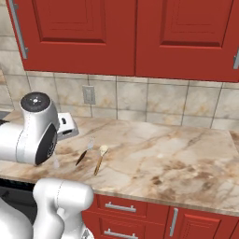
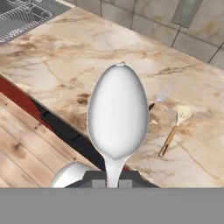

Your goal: Organize the utensils by type. Pick up the wooden spoons from the counter and place them in the open cabinet. Then pick up the metallic utensils from the counter and place them in the open drawer.

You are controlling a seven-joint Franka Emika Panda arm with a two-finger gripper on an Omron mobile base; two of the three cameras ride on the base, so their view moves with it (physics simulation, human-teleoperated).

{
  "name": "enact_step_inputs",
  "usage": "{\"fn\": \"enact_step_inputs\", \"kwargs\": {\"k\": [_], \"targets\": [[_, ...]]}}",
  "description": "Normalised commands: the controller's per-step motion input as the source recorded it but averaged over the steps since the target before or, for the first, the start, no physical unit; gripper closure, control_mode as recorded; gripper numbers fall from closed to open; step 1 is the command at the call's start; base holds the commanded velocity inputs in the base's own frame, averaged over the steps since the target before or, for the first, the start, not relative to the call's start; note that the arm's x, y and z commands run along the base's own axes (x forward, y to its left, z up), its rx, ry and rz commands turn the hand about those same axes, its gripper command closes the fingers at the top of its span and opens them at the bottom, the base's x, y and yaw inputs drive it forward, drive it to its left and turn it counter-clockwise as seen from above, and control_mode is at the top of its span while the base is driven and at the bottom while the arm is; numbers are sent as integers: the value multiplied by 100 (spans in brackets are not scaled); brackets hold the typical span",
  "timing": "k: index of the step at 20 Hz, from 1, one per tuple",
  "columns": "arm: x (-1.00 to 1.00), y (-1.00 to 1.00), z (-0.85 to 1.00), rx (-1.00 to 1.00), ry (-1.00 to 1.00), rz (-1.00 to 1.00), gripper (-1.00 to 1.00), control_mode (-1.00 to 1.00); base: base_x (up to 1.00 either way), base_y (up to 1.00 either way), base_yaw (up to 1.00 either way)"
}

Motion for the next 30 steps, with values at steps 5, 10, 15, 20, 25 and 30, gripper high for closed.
{"fn": "enact_step_inputs", "kwargs": {"k": [5,10,15,20,25,30], "targets": [[-13,4,0,-2,0,1,100,-100,0,0,0],[-11,0,0,0,0,0,100,-100,0,0,0],[-1,0,0,0,0,0,100,-100,0,0,0],[0,0,0,0,0,0,100,-100,0,0,0],[0,0,0,0,0,0,100,-100,0,0,0],[0,0,0,0,0,1,100,-100,0,0,0]]}}
